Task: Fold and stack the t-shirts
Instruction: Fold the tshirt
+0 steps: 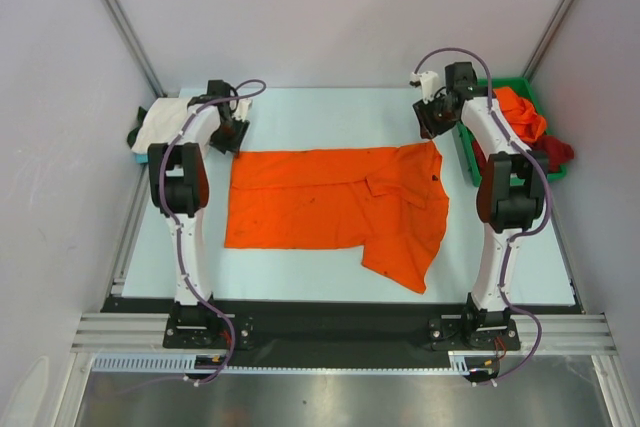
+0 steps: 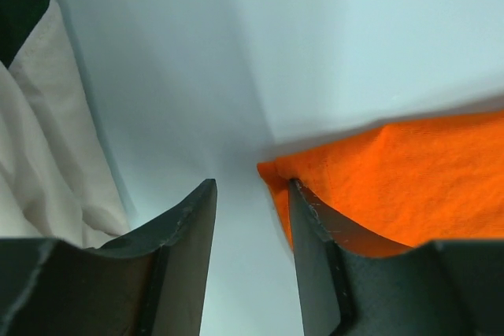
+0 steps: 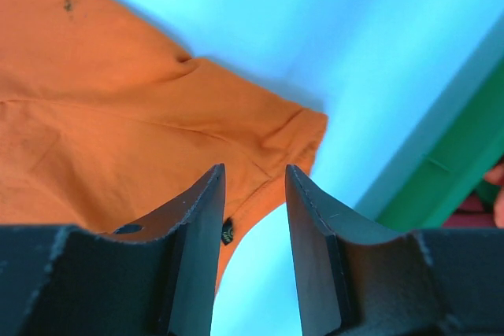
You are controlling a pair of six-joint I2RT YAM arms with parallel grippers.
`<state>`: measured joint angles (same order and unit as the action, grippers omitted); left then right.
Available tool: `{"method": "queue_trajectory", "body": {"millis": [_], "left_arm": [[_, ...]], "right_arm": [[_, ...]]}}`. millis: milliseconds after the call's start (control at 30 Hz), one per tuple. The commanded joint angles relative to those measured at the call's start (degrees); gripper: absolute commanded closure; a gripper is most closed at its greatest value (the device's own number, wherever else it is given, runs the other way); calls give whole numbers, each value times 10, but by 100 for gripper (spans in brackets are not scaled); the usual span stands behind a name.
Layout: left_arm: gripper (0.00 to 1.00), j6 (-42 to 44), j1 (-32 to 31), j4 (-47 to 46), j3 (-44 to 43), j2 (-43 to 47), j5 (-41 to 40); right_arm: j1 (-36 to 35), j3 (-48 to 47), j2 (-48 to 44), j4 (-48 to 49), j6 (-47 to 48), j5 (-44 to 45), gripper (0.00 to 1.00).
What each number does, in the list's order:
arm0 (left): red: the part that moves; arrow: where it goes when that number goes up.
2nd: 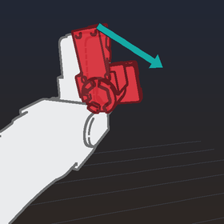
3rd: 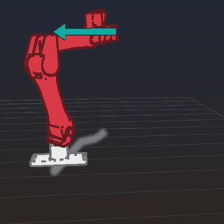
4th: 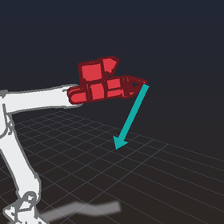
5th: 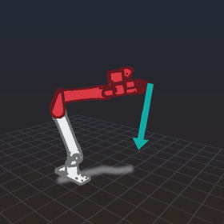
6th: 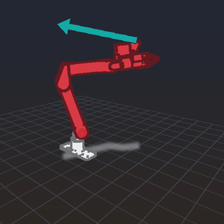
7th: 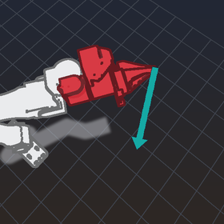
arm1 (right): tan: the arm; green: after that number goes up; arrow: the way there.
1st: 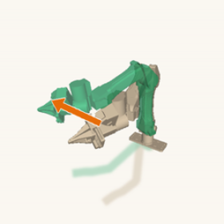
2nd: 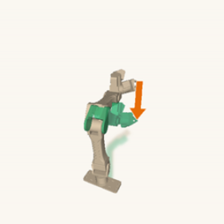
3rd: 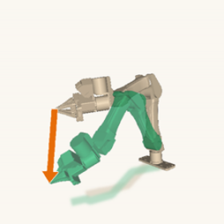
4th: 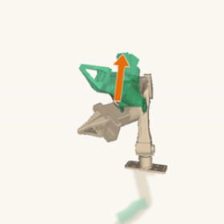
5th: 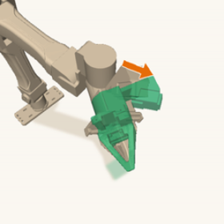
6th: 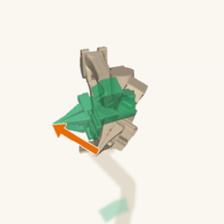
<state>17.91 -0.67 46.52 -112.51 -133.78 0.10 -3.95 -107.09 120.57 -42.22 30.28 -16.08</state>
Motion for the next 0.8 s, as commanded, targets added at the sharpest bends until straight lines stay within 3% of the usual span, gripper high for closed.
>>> {"method": "queue_trajectory", "body": {"millis": [0,333,767], "left_arm": [[54,-12,2,9,-25,-9,41],[54,-16,2,12,-28,8,59],[94,-10,3,19,-34,-31,61]], "right_arm": [[4,-22,12,-10,7,12,58],[-4,-16,21,-5,7,25,58],[-13,-22,70,12,5,57,58]]}}
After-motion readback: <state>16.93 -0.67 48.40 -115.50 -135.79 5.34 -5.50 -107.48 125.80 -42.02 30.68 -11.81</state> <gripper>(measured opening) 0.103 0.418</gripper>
